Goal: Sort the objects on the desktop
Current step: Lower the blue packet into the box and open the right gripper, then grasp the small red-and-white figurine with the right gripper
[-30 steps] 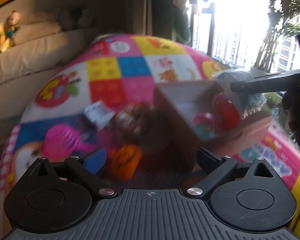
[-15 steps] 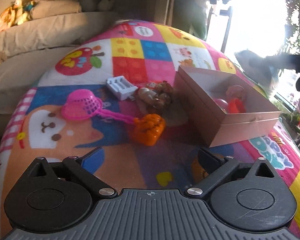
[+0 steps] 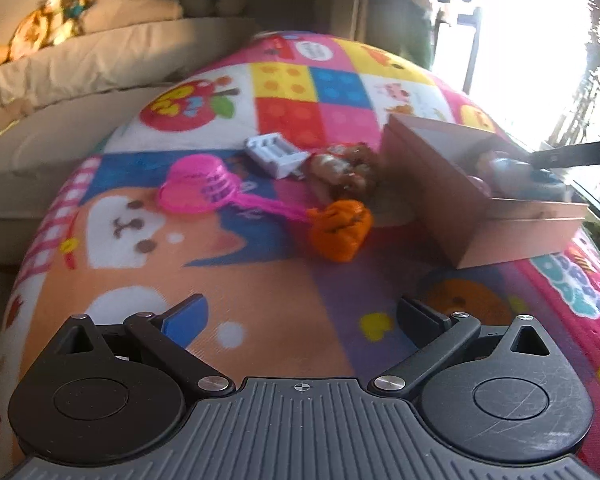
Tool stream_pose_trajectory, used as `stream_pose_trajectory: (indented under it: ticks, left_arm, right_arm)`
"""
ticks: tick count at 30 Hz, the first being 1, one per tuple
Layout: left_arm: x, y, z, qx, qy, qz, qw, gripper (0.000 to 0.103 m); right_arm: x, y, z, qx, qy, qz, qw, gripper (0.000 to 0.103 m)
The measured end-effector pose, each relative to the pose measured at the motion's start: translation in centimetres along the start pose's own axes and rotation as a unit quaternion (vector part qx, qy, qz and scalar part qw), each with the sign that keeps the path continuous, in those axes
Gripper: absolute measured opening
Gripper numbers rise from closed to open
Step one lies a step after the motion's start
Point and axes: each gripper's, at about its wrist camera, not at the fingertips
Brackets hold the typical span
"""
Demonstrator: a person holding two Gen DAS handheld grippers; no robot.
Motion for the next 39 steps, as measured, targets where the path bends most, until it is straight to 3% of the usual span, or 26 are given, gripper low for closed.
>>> stream_pose_trajectory:
  ticks: [2, 3, 5, 7, 12, 15, 19, 22, 23, 24, 25, 30, 31, 34, 39]
  left_arm:
    - [0.0, 0.3, -0.1, 0.000, 0.002, 0.009, 1.0000, 0.103]
    - [0.0, 0.3, -0.1, -0.001, 0.002, 0.009, 1.0000, 0.103]
    - [0.0, 0.3, 0.0, -0.002, 0.000, 0.006, 1.0000, 0.103]
    - [-0.1, 0.2, 0.2, -0.003, -0.003, 0.001, 1.0000, 0.103]
    - [-0.2, 0.9, 0.0, 0.013, -0.012, 0.007, 0.9998, 0.103]
    - [-0.2, 1.5, -0.3, 0.008, -0.005, 0.022, 0.9997, 0.103]
    - [-0.5, 1.7, -0.2, -0.003, -0.003, 0.029, 0.9996, 0.103]
    - [-0.6, 2.0, -0.2, -0.012, -0.007, 0.038, 0.9992, 0.103]
    - [-0.6, 2.2, -0.2, -0.015, -0.006, 0.044, 0.9989, 0.103]
    - [-0.6, 2.4, -0.2, -0.019, -0.007, 0.051, 0.9985, 0.103]
    - [-0.6, 2.6, -0.1, -0.021, -0.009, 0.057, 0.9981, 0.103]
    - [-0.6, 2.7, 0.1, -0.027, -0.014, 0.063, 0.9975, 0.103]
    - [-0.6, 2.7, 0.1, -0.029, -0.015, 0.063, 0.9974, 0.103]
    - [-0.6, 2.8, 0.1, -0.035, -0.016, 0.066, 0.9971, 0.103]
    - [-0.6, 2.7, 0.2, -0.036, -0.016, 0.064, 0.9972, 0.103]
  right_arm:
    - [0.3, -0.5, 0.0, 0.006, 0.004, -0.019, 1.000, 0.036]
    - [0.5, -0.9, -0.6, 0.016, 0.017, -0.037, 0.999, 0.032]
    - [0.1, -1.1, -2.0, 0.032, 0.037, -0.068, 0.996, 0.032]
    - [0.1, -0.2, -2.3, 0.016, 0.029, -0.048, 0.998, 0.032]
    - [2.8, 2.1, 0.0, 0.055, 0.011, -0.021, 0.998, 0.032]
    - [5.9, 4.7, 1.2, 0.111, -0.004, -0.011, 0.994, 0.037]
    - [10.6, 8.0, -2.1, 0.198, 0.049, -0.030, 0.978, 0.048]
    - [13.4, 11.3, -6.7, 0.158, 0.071, 0.003, 0.985, 0.052]
    - [14.0, 12.1, -8.4, 0.140, 0.081, 0.011, 0.987, 0.045]
    - [14.5, 12.8, -10.4, 0.129, 0.092, 0.011, 0.987, 0.031]
    - [14.9, 13.3, -12.0, 0.120, 0.102, 0.009, 0.987, 0.026]
    - [15.1, 15.2, -17.7, 0.048, 0.142, 0.037, 0.988, 0.025]
    - [14.8, 15.4, -18.4, 0.052, 0.154, 0.037, 0.986, 0.025]
    - [13.9, 15.8, -16.7, 0.109, 0.164, 0.030, 0.980, 0.025]
    - [11.0, 16.9, -11.5, 0.230, 0.203, 0.035, 0.951, 0.026]
Point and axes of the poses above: each gripper's, at about its wrist camera, not at the fingertips, and z roughly against the way its jaws point, y to its left, x to its top, and after that the axes turned 9 degrees about z, right-handed
